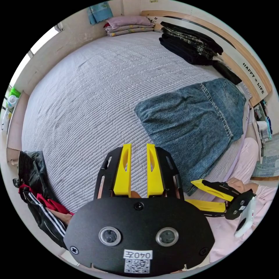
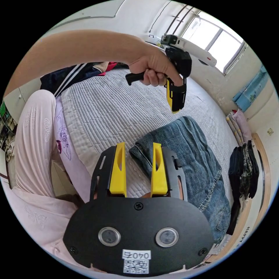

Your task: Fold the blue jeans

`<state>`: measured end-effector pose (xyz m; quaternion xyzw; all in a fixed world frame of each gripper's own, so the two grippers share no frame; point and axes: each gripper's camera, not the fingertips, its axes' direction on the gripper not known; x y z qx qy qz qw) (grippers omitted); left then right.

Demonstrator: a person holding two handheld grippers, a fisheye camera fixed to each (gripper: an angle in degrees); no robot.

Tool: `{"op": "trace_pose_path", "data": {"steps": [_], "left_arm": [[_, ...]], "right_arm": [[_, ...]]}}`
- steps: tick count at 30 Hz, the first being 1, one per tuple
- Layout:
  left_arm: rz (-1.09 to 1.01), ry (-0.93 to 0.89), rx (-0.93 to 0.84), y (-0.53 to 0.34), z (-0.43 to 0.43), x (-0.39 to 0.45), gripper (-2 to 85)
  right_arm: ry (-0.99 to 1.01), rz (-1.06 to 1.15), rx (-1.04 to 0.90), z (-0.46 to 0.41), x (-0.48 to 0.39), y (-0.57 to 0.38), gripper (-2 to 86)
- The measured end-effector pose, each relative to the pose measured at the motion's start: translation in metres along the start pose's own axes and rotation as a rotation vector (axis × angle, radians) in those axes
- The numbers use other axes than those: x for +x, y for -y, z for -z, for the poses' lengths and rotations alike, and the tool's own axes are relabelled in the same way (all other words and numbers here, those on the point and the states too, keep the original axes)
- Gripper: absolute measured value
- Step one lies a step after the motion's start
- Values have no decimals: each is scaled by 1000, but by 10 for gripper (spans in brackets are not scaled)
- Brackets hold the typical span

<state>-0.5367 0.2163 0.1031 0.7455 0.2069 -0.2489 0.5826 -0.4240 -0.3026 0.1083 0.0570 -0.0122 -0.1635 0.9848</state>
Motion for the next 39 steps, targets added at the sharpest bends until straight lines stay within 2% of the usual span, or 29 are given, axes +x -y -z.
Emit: {"op": "trace_pose_path", "data": {"steps": [3,9,14,21,24,26,29,31,33,39], "left_arm": [[22,-63,7,17,-8,-24,51],[124,-255,46,37,-27,-81,77],[164,-313,11,42,-50,-114,90],[272,-569,26,25,-67,-179,85],[274,-587,19,24,-76,-188,84],[267,-569,21,23,-75,-191,85],[201,-742,26,21,-76,-191,104],[198,-598,-1,22,-77,-188,83],[215,-539,-35,23,-84,-187,64],[187,-568,17,12,-76,-197,-6]], "right_arm": [[-10,9,-57,-16,-15,5,136],[-3,-40,-35,-14,-28,2,139],[-3,-51,-29,-12,-39,0,144],[27,-69,-13,-10,-49,-6,139],[-62,-91,25,-5,-57,-8,126],[-51,-80,23,-6,-65,-8,119],[-86,-62,25,-11,-76,-12,114],[-91,-74,27,-10,-79,-15,111],[-99,-74,25,-10,-81,-16,100],[-215,-26,20,-6,-94,-23,31]]}}
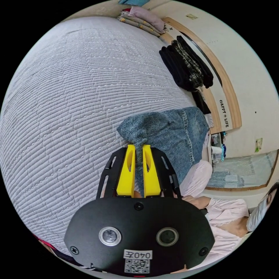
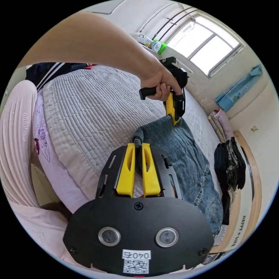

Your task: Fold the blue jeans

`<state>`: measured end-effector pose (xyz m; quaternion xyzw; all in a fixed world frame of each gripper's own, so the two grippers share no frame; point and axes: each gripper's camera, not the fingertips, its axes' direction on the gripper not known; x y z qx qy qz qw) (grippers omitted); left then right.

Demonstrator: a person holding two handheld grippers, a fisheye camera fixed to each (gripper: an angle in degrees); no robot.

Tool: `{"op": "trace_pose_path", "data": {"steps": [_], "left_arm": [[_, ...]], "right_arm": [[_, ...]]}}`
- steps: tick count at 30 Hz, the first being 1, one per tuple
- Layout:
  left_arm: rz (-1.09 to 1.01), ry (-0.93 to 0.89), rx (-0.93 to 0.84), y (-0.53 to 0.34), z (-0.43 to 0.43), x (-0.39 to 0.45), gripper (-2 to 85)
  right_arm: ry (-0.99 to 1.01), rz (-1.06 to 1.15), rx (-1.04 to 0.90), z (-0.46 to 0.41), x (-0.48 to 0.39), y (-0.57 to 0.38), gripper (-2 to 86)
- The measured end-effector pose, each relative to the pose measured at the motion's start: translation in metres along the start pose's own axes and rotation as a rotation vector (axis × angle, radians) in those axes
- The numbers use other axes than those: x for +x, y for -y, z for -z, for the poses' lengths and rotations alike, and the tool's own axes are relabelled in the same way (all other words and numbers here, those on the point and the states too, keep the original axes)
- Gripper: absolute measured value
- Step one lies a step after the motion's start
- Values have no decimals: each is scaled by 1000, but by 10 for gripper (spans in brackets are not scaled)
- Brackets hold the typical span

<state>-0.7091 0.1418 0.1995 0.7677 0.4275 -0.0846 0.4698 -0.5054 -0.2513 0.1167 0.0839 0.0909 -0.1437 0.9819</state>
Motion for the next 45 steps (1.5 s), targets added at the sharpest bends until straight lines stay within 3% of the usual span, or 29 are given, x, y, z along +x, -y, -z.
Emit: {"op": "trace_pose_path", "data": {"steps": [5,12,21,28,37,45], "left_arm": [[20,-110,74,-18,22,-14,-12],[11,-87,118,-68,65,-27,-14],[185,12,194,-228,183,-93,-13],[340,100,245,-329,256,-89,-13],[161,110,300,-266,256,61,-11],[-11,169,233,-150,187,234,-8]], "right_arm": [[-114,78,19,14,-14,-3,4],[-21,109,57,36,-21,3,-2],[289,218,253,85,-73,43,4],[500,210,424,127,-74,42,10],[537,-54,533,142,78,-61,19],[596,-338,589,133,239,-187,25]]}}
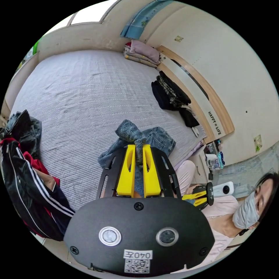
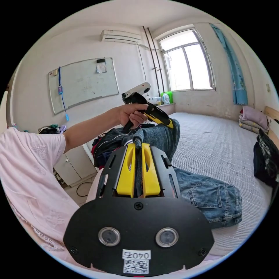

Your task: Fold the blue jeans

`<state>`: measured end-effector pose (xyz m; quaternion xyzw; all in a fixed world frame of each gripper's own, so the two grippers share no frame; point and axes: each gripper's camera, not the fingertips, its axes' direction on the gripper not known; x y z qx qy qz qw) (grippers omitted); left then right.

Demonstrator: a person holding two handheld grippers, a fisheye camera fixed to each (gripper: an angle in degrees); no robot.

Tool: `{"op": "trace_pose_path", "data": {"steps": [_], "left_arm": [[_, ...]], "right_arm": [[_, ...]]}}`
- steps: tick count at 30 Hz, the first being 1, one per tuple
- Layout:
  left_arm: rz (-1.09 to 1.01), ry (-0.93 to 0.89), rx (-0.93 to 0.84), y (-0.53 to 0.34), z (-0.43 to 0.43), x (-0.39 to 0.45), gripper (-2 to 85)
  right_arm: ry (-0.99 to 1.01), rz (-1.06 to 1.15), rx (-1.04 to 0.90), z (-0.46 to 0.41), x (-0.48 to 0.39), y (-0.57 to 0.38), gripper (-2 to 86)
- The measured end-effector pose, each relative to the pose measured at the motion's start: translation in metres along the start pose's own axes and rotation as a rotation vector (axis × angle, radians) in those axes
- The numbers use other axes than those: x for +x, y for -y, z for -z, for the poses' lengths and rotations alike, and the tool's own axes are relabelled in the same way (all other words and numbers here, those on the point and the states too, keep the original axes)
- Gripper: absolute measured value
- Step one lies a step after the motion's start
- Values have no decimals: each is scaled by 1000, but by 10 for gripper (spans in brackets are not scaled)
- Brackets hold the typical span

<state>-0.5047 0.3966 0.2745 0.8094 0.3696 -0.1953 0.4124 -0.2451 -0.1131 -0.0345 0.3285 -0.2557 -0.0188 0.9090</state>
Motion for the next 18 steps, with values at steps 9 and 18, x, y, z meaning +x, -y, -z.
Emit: {"op": "trace_pose_path", "data": {"steps": [9,18], "left_arm": [[-73,85,-213,94,-189,134,-9],[-73,158,-345,123,-306,192,-7]], "right_arm": [[94,-475,64,104,224,-106,28],[100,-760,118,121,325,-181,26]]}}
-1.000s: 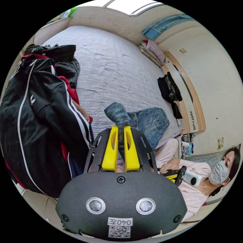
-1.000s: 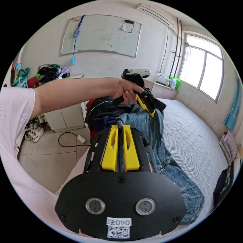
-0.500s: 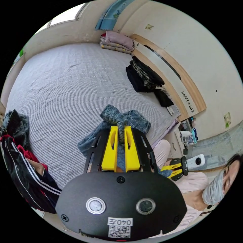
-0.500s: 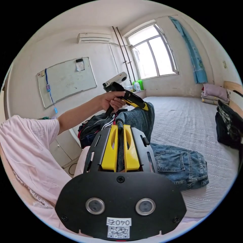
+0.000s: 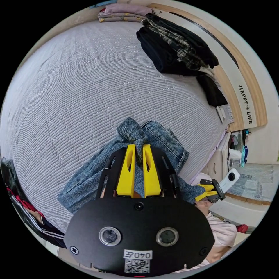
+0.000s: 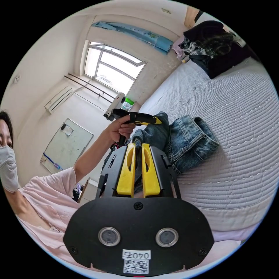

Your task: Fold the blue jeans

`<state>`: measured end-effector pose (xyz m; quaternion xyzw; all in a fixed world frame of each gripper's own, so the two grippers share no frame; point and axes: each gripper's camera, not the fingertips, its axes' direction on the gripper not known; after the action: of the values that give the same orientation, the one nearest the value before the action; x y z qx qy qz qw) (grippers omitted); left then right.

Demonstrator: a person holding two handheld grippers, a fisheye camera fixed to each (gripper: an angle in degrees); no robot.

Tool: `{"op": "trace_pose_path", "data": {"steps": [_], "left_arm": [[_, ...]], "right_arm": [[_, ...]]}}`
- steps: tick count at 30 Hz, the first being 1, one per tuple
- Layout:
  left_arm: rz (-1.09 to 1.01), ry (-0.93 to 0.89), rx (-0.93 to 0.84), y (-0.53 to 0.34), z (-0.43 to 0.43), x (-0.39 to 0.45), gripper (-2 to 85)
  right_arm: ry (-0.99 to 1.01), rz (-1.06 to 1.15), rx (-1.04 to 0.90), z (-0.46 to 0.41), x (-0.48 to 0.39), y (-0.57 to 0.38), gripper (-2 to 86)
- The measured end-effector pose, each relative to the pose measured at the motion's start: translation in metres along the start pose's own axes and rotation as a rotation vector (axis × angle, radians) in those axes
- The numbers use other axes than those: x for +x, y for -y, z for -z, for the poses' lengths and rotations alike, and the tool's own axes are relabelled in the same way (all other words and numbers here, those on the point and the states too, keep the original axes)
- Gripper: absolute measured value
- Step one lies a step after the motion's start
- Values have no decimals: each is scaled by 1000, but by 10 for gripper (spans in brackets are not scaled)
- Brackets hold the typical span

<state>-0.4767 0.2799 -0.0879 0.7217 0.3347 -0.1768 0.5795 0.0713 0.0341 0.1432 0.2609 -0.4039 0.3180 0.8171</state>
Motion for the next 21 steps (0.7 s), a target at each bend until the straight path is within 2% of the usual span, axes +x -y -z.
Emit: {"op": "trace_pose_path", "data": {"steps": [4,8,10,12,13,15,17,19,20,21], "left_arm": [[-22,51,6,6,0,29,-1],[-11,25,-2,7,-8,45,36],[-47,-34,70,-7,10,52,45],[-198,-60,254,-48,62,79,27],[-255,-48,304,-62,77,89,25],[-446,87,419,-123,121,121,17],[-483,224,465,-166,133,129,-1],[-493,341,469,-204,125,129,-8],[-488,396,437,-224,109,127,-10],[-479,432,383,-238,86,125,-10]], "right_arm": [[-54,-3,32,6,5,9,25],[2,-207,33,4,44,9,27],[23,-251,31,4,53,6,30],[-40,-228,12,2,46,6,34],[-100,-199,-7,-2,38,10,37],[-193,-170,-54,-8,25,20,53],[-440,-79,-130,-15,-7,37,102],[-653,47,-111,-20,-45,45,87],[-755,139,-94,-30,-73,51,52],[-790,182,-94,-37,-86,53,37]]}}
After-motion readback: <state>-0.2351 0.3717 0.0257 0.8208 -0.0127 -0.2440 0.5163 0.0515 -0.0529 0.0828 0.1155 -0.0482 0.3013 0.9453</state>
